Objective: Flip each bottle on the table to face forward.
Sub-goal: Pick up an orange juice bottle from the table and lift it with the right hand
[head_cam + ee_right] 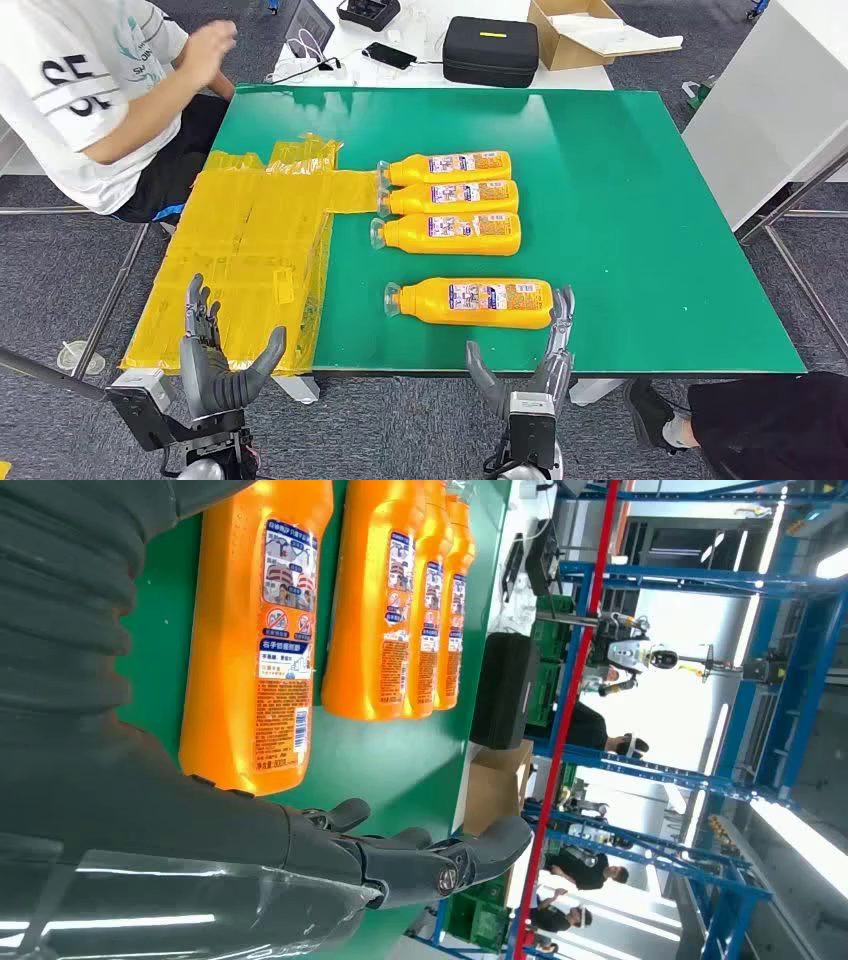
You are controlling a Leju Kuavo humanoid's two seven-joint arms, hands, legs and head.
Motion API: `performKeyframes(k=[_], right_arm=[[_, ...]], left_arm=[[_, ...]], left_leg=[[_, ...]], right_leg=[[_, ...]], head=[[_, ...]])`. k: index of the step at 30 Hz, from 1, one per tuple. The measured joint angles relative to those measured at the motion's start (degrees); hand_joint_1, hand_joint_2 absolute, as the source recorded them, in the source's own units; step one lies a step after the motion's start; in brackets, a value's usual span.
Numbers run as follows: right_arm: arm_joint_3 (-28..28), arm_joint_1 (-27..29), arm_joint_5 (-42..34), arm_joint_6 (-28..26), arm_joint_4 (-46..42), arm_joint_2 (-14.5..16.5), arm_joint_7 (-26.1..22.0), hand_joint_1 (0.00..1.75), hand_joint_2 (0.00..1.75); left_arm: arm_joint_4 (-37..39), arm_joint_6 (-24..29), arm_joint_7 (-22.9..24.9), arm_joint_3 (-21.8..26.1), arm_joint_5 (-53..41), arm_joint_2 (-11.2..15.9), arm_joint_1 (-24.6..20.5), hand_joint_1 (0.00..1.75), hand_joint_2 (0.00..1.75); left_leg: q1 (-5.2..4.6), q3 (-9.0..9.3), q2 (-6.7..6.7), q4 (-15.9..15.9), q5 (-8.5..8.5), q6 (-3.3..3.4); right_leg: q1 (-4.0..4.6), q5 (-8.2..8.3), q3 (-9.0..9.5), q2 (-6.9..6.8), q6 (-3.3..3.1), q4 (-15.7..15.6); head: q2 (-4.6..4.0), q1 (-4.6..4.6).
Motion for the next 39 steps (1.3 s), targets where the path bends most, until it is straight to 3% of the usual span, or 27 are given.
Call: performKeyframes(k=[20,25,28,34,39], right_arm=[[0.0,0.0,0.1,0.0,0.1,0.0,0.0,0.0,1.75],[-0.4,-0.4,4.1,0.3,0.6,-0.1,0.6,0.0,1.75],[-1.6,-2.4,10.0,3.2,1.2,-0.6,5.5,0.0,1.75],[-4.6,-10.9,24.7,13.3,4.9,-4.6,21.1,0.0,1.75],[-5.1,-16.3,29.2,18.3,7.8,-7.8,27.2,0.0,1.75]], left_arm=[[0.0,0.1,0.0,0.0,0.0,0.0,0.0,0.0,1.75],[0.0,0.5,0.0,0.4,-0.9,0.0,-0.3,0.0,1.75],[0.4,0.5,0.0,1.1,-3.0,0.2,-1.6,0.0,1.75],[2.2,0.7,0.0,4.0,-5.8,1.0,-6.2,0.0,1.75],[4.0,0.5,0.0,6.3,-6.2,1.3,-8.5,0.0,1.75]], left_leg=[[0.0,0.0,0.0,0.0,0.0,0.0],[0.0,0.0,0.0,0.0,0.0,0.0],[0.0,0.0,0.0,0.0,0.03,0.02],[-0.01,-0.01,0.0,0.0,0.21,0.08],[-0.01,-0.01,-0.01,0.0,0.24,0.08]], right_leg=[[0.0,0.0,0.0,0.0,0.0,0.0],[0.0,0.0,0.0,0.0,0.0,0.0],[0.0,0.02,0.01,0.0,0.0,0.0],[-0.01,0.12,0.04,0.0,0.03,0.0],[-0.01,0.13,0.05,0.0,0.05,0.0]], head=[[0.01,0.0],[0.0,0.0],[0.0,0.0],[0.0,0.01],[0.0,-0.01]])
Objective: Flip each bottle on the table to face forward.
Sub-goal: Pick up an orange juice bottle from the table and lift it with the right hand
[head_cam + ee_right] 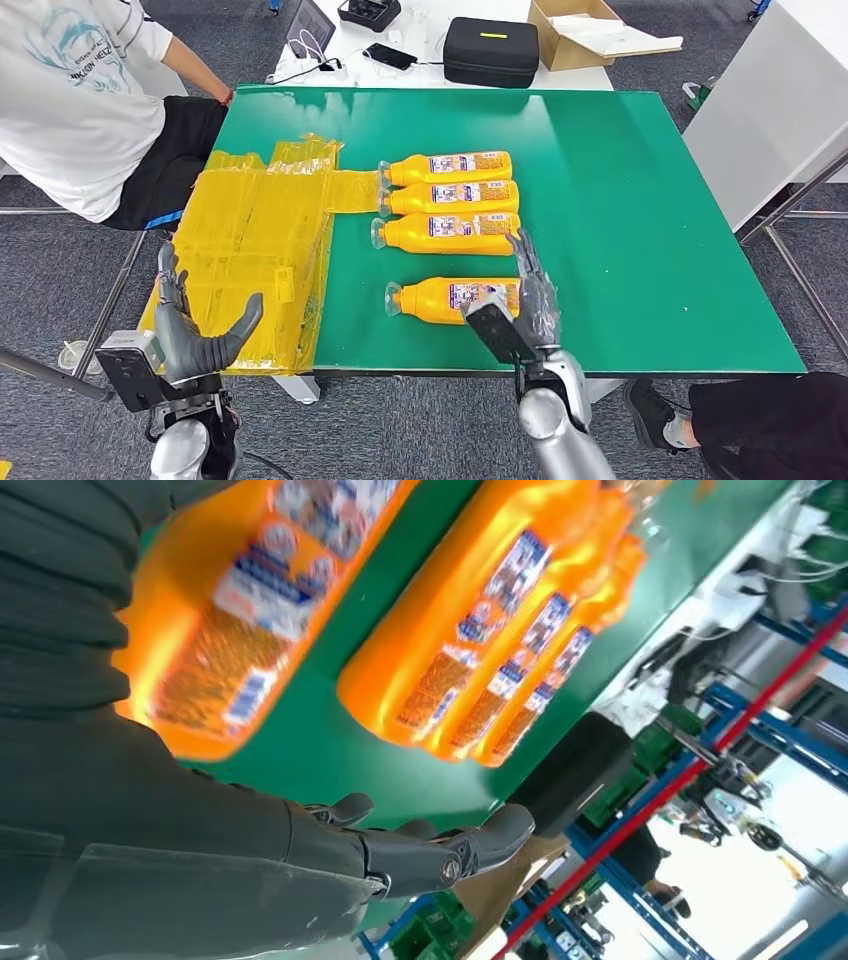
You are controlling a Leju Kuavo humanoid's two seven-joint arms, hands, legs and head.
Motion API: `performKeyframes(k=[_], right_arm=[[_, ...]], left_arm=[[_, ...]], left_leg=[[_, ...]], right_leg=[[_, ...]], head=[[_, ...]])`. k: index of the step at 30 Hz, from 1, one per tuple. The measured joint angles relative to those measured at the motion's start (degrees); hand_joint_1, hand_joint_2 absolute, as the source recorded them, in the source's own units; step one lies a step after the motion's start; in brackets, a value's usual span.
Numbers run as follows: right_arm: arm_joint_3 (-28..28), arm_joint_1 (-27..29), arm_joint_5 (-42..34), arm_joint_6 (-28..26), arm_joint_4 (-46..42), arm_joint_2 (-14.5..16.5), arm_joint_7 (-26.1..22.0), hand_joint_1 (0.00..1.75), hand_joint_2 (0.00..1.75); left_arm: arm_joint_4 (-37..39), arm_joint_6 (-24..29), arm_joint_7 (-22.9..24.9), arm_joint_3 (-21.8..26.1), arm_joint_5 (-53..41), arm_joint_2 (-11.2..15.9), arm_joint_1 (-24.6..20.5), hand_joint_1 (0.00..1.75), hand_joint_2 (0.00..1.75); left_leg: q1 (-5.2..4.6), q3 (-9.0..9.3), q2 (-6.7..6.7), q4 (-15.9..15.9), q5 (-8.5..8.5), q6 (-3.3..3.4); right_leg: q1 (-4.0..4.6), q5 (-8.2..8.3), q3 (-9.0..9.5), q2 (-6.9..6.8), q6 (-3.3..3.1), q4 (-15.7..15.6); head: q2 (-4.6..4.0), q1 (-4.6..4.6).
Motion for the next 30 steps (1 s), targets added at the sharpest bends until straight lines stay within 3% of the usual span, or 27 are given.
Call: performKeyframes(k=[6,10,14,21,30], right_arm=[[0.1,-2.5,1.3,3.7,1.5,-1.9,3.4,0.0,1.75],[2.0,-3.9,1.6,12.9,3.4,-4.2,7.2,0.0,1.75],[5.3,-5.8,-0.8,19.9,6.9,-6.5,7.2,0.0,1.75],[9.7,-11.2,-2.5,22.8,12.8,-9.5,7.3,0.0,1.75],[13.9,-14.2,-2.4,23.7,14.7,-13.6,9.3,0.0,1.75]], left_arm=[[1.1,-0.2,0.0,1.0,-0.2,0.0,-0.8,0.0,1.75],[1.9,-0.5,0.0,1.7,-0.6,0.0,-1.4,0.0,1.75],[3.0,-0.6,0.0,2.5,-0.9,0.3,-2.7,0.0,1.75],[5.7,-0.3,0.0,3.5,-1.3,0.8,-5.3,0.0,1.75],[8.0,-0.6,0.0,4.3,-1.4,1.2,-6.6,0.0,1.75]], left_leg=[[0.01,-0.05,0.0,0.0,-0.04,-0.01],[0.01,-0.08,-0.01,0.0,-0.05,-0.01],[0.0,-0.09,-0.03,0.0,-0.03,0.0],[0.0,-0.06,-0.02,0.0,-0.01,0.0],[0.0,-0.09,-0.03,0.0,-0.03,0.0]], right_leg=[[0.01,-0.03,-0.03,0.0,0.0,0.0],[0.01,-0.04,-0.05,0.0,0.0,0.0],[0.0,-0.03,-0.04,-0.01,0.01,0.0],[0.01,-0.01,-0.04,-0.01,0.01,0.0],[0.0,-0.02,-0.04,-0.01,0.02,0.0]], head=[[0.0,-0.01],[0.0,0.0],[0.01,0.01],[0.0,0.0],[0.0,-0.02]])
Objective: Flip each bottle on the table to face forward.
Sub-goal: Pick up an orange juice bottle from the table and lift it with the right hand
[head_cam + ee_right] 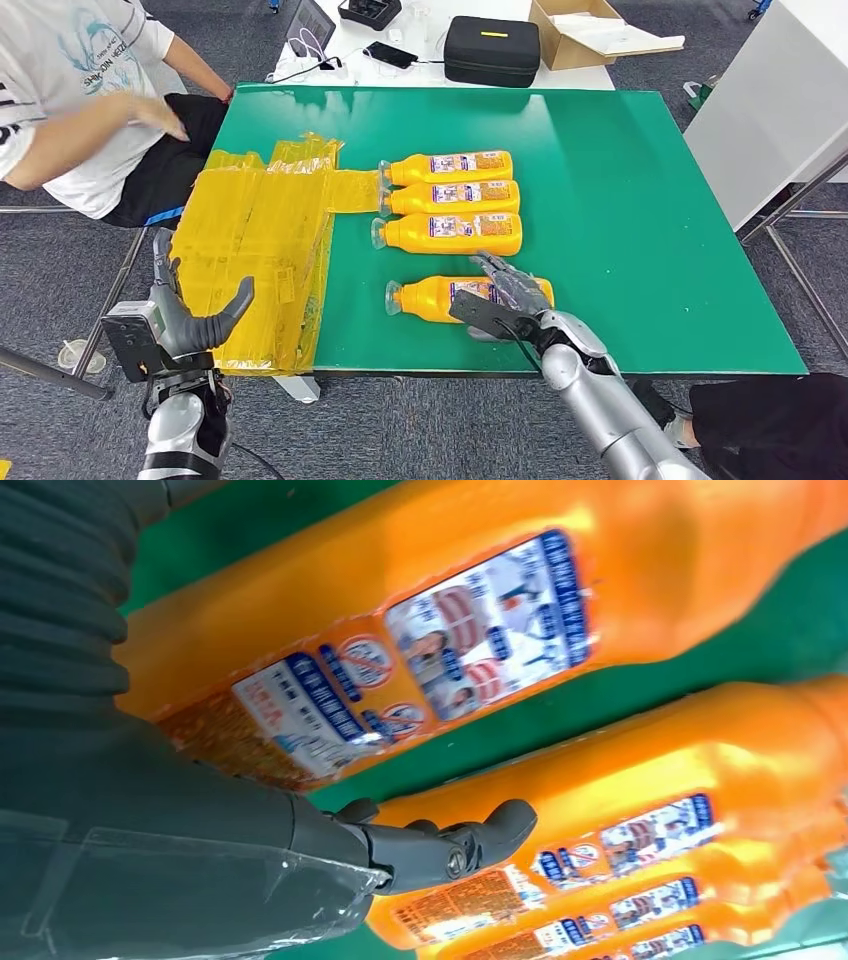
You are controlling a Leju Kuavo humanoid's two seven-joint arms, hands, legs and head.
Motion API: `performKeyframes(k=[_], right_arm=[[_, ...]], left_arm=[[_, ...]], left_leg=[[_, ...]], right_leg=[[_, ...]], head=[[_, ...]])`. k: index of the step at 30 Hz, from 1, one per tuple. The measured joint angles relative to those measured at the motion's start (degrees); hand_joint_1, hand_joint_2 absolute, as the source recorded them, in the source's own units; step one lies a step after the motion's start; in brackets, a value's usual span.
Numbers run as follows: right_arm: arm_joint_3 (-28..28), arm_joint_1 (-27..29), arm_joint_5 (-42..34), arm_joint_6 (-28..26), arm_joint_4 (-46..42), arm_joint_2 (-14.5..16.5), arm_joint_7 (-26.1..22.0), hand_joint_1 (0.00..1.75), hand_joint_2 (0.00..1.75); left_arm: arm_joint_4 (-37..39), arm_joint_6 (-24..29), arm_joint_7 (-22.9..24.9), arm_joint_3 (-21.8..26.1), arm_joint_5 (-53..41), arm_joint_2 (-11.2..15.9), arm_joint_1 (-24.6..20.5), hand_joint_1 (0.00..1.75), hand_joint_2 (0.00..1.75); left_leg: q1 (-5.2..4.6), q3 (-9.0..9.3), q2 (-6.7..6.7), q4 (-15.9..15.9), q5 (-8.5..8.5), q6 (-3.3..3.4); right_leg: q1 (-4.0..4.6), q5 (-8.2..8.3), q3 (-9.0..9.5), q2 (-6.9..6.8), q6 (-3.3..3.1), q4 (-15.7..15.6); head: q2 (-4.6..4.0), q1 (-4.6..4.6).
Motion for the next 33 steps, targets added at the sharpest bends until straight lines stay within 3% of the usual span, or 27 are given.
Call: performKeyframes(k=[15,16,19,21,33], right_arm=[[5.3,-3.2,-0.6,6.1,0.7,-5.1,2.2,0.04,1.75],[5.7,-3.5,-0.8,6.7,0.8,-5.4,2.4,0.38,1.75],[7.3,-4.4,-1.8,8.0,1.4,-6.4,2.7,1.64,1.75],[8.4,-5.0,-2.3,8.5,2.2,-6.6,2.8,1.75,1.75],[11.0,-7.2,-3.5,8.5,5.8,-6.7,2.5,1.75,1.75]], left_arm=[[2.1,-0.9,0.0,0.9,0.5,0.1,-0.8,0.0,1.75],[2.2,-1.0,0.0,1.0,0.5,0.1,-0.9,0.0,1.75],[2.8,-1.5,0.1,1.1,0.5,0.1,-1.2,0.0,1.75],[3.4,-1.7,0.2,1.1,0.7,0.1,-1.5,0.0,1.75],[6.2,-2.2,0.3,0.9,1.4,0.1,-2.3,0.0,1.75]], left_leg=[[0.0,0.04,-0.01,0.0,0.01,0.0],[0.0,0.04,-0.01,0.0,0.01,0.0],[0.0,0.06,-0.01,0.0,0.01,0.0],[0.0,0.12,0.0,0.0,0.01,0.0],[0.0,0.51,0.02,0.0,-0.01,0.0]], right_leg=[[0.0,0.0,0.03,0.0,0.0,0.0],[-0.01,0.0,0.03,0.0,0.0,0.0],[-0.01,0.0,0.05,0.0,0.0,0.0],[0.0,0.0,0.1,0.0,0.0,0.0],[0.01,-0.01,0.44,0.01,0.0,0.0]], head=[[0.0,0.02],[0.0,0.02],[0.0,0.01],[0.01,0.01],[0.0,0.01]])
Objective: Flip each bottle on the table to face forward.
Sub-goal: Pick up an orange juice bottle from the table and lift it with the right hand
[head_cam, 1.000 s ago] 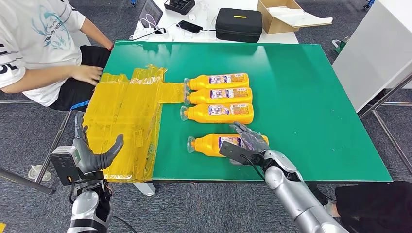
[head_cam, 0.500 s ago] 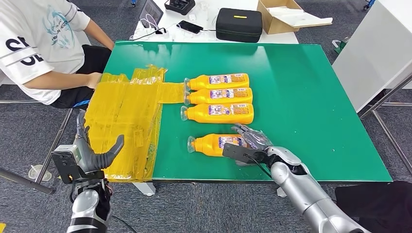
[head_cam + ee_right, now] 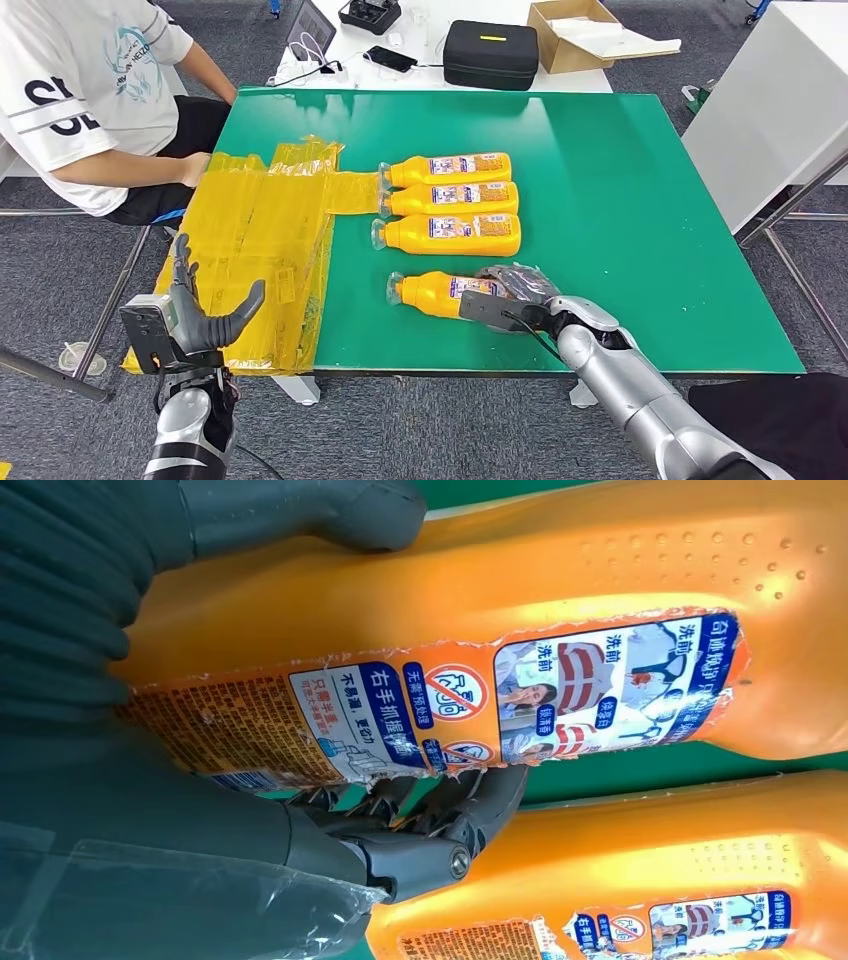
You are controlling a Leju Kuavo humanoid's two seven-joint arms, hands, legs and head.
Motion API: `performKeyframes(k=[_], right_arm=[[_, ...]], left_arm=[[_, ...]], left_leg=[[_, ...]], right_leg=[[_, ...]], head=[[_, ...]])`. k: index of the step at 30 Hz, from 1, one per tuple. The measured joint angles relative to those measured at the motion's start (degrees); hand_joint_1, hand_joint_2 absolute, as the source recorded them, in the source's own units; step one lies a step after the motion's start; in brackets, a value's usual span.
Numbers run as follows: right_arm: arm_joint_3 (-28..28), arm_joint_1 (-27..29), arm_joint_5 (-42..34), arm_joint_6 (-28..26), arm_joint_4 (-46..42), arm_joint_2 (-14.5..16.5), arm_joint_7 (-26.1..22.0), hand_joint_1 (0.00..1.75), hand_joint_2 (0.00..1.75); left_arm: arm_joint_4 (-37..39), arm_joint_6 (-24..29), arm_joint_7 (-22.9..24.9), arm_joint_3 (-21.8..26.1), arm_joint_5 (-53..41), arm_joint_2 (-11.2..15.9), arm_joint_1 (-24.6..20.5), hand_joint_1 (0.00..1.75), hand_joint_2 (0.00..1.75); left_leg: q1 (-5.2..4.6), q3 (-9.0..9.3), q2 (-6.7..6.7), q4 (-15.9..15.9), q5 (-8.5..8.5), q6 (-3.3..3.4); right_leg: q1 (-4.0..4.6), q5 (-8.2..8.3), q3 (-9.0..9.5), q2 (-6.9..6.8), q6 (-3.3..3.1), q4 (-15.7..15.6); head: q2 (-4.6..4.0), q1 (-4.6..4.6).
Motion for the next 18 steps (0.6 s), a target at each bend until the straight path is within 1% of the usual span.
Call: performKeyframes(k=[5,8,10,11,12,14,16,18], right_arm=[[0.1,0.4,-1.3,-1.2,0.0,0.0,-0.9,1.75,1.75],[-0.5,1.9,-3.1,-5.1,-0.7,0.1,-2.7,1.75,1.75],[-2.4,4.8,-3.7,-10.4,-3.0,1.1,-5.0,1.75,1.75],[-4.1,7.2,-3.6,-13.9,-5.0,2.2,-6.6,1.75,1.75],[-6.0,9.7,-3.3,-17.5,-7.4,3.4,-8.4,1.75,1.75],[-9.9,14.2,-2.7,-25.7,-12.7,6.9,-13.7,1.75,1.75],[-13.2,16.7,-3.2,-32.7,-17.3,10.1,-19.2,1.75,1.75],[-16.1,18.3,-4.3,-36.9,-21.0,12.5,-22.9,1.75,1.75]], left_arm=[[0.3,-0.2,0.0,0.0,0.2,0.0,0.0,0.0,1.75],[0.3,-0.4,0.0,-0.1,0.2,0.0,0.1,0.0,1.75],[0.2,-0.5,0.0,-0.1,0.5,0.0,0.4,0.0,1.75],[-0.2,-0.6,0.1,-0.1,0.8,0.0,0.9,0.0,1.75],[-0.7,-0.8,0.2,-0.1,1.2,-0.1,1.4,0.0,1.75],[-1.9,-1.8,0.8,-0.3,2.6,-0.3,2.2,0.0,1.75],[-2.9,-3.2,1.5,-0.8,4.5,-0.7,2.5,0.0,1.75],[-3.7,-4.5,2.2,-1.4,6.4,-1.1,2.7,0.0,1.75]], left_leg=[[0.0,0.07,0.01,0.0,0.0,0.0],[0.01,0.07,0.01,0.0,0.0,0.0],[0.02,0.04,-0.02,0.0,-0.01,-0.01],[0.03,-0.02,-0.04,0.0,-0.02,-0.02],[0.03,-0.11,-0.03,0.0,-0.03,-0.03],[0.05,-0.33,-0.01,0.0,-0.03,-0.06],[0.07,-0.44,-0.01,0.0,-0.01,-0.07],[0.07,-0.46,-0.03,0.0,0.0,-0.07]], right_leg=[[0.01,0.0,0.06,0.0,0.0,0.0],[0.02,0.0,0.08,0.0,0.0,0.0],[0.04,-0.01,0.1,-0.01,0.0,0.0],[0.04,-0.01,0.06,-0.02,0.0,0.0],[0.05,-0.01,-0.02,-0.01,0.0,0.0],[0.05,0.0,-0.3,0.0,-0.01,0.0],[0.07,-0.01,-0.45,0.0,-0.03,0.0],[0.07,-0.03,-0.45,-0.02,-0.05,0.0]], head=[[0.0,0.01],[0.0,0.01],[0.0,0.02],[0.0,0.03],[0.0,0.0],[0.0,-0.04],[0.0,-0.04],[0.0,-0.01]])
